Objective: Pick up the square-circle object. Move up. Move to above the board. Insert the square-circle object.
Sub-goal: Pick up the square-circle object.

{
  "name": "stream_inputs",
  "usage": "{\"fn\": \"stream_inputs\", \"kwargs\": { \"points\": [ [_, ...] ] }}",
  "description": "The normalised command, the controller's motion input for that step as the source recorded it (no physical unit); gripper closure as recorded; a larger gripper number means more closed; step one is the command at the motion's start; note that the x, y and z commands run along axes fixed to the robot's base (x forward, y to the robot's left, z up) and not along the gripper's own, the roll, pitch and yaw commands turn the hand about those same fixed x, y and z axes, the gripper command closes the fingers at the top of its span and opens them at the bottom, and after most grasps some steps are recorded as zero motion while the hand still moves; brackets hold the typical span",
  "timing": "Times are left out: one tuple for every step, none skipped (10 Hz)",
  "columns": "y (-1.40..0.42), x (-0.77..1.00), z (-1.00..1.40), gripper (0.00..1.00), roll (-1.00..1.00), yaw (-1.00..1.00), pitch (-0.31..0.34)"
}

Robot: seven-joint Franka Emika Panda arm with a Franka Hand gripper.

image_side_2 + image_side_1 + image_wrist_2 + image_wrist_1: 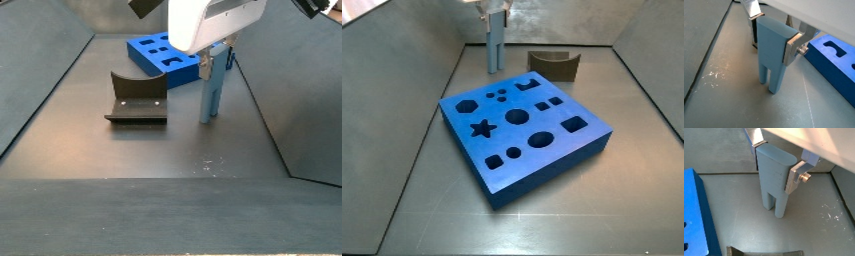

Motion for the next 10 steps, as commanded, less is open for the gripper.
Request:
{"fn": "stream_inputs", "kwargs": {
  "points": [
    [0.0,0.0,0.0,1.0,0.0,0.0,0.0],
    [0.0,0.0,0.0,1.0,0.0,0.0,0.0],
    [0.0,0.0,0.0,1.0,0.0,0.0,0.0],
    [0.0,0.0,0.0,1.0,0.0,0.0,0.0],
    [0.0,0.0,0.0,1.0,0.0,0.0,0.0],
    [0.0,0.0,0.0,1.0,0.0,0.0,0.0],
    [0.0,0.0,0.0,1.0,0.0,0.0,0.0],
    [0.0,0.0,0.0,1.0,0.0,0.0,0.0],
    [0.0,0.0,0.0,1.0,0.0,0.0,0.0],
    [0.0,0.0,0.0,1.0,0.0,0.0,0.0]
  ]
}}
